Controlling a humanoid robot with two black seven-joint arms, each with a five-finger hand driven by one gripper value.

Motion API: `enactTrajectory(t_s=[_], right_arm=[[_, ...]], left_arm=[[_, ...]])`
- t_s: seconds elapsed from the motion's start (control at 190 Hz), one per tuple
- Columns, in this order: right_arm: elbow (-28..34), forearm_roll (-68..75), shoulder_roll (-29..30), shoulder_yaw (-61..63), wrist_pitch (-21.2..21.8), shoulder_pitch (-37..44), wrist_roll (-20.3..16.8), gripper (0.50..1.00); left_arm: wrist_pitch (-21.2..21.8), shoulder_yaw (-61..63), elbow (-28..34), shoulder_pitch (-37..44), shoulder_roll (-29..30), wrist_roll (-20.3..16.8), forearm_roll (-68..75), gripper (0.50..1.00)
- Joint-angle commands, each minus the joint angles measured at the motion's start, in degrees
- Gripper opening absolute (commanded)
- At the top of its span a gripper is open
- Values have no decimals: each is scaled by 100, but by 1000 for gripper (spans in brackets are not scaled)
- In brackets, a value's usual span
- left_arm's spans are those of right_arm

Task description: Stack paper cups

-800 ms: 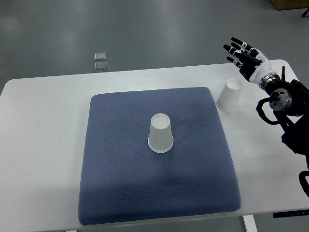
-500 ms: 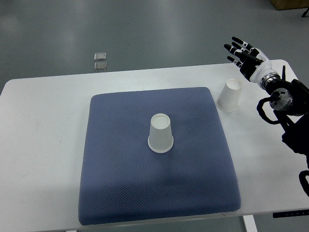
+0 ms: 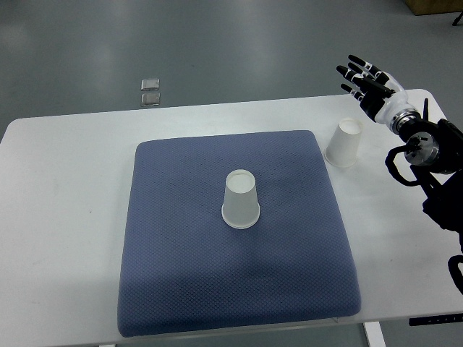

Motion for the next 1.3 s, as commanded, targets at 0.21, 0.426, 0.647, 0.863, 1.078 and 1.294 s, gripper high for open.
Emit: enactTrajectory(t_s=[0.21,0.426,0.647,0.863,1.078,1.294], right_arm=[[9,-1,-11,-25,242,8,-17,917],[0,8,-222,10,673,26,1,915],[0,8,-319,10,594,122,1,913],[0,-1,-319,-8,559,122,-8,913],[9,-141,-380,-113,647,131,-17,915],[9,-2170,-661,-491,770,333,36,913]], left_arm=[[0,-9,3,-1,0,0,0,1000],[0,-9,12,-1,0,0,0,1000],[0,-9,3,-1,0,0,0,1000],[0,-9,3,-1,0,0,0,1000],[0,-9,3,-1,0,0,0,1000],[0,-9,3,-1,0,0,0,1000]])
